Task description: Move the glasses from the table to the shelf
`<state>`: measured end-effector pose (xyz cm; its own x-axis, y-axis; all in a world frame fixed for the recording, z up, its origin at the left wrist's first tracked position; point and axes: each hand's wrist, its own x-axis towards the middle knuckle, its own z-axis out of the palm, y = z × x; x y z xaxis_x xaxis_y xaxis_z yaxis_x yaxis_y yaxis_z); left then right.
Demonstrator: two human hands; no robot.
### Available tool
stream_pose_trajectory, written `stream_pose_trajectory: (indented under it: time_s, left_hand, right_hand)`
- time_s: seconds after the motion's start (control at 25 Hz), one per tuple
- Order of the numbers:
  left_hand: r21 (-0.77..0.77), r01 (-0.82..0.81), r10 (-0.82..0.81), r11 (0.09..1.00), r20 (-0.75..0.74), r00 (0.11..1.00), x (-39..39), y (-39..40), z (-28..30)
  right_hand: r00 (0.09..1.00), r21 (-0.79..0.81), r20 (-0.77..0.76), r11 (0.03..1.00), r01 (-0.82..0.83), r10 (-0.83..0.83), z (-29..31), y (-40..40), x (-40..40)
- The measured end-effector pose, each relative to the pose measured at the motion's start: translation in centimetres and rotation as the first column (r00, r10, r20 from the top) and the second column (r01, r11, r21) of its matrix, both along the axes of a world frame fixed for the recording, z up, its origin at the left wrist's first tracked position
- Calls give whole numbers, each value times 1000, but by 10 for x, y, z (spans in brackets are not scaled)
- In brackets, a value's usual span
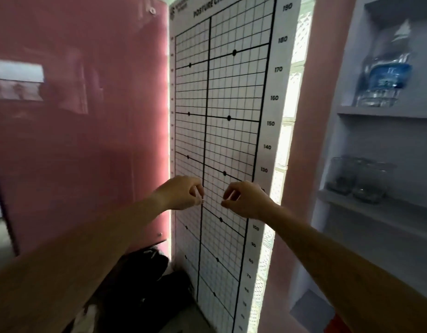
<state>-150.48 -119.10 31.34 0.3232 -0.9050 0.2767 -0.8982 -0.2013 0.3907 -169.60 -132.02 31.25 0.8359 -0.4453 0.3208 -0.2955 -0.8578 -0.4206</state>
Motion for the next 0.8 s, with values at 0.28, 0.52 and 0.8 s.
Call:
stream_pose_trajectory:
  time_s: [0.28,0.52,0.8]
  left_hand:
    - [40,-283,284,958,-43,958,118,175,-14]
    - [66,-454,456,889,-25,890,213,347,-29]
    - [83,-654,655,752,16,755,305,532,-41]
  right_hand:
    - [968,-54,-48,967,-249,246,-6,135,159]
    - [912,-38,-20,911,-411,410,-22,279,297]
    - [774,78,-32,773,-629,633,-37,453,442]
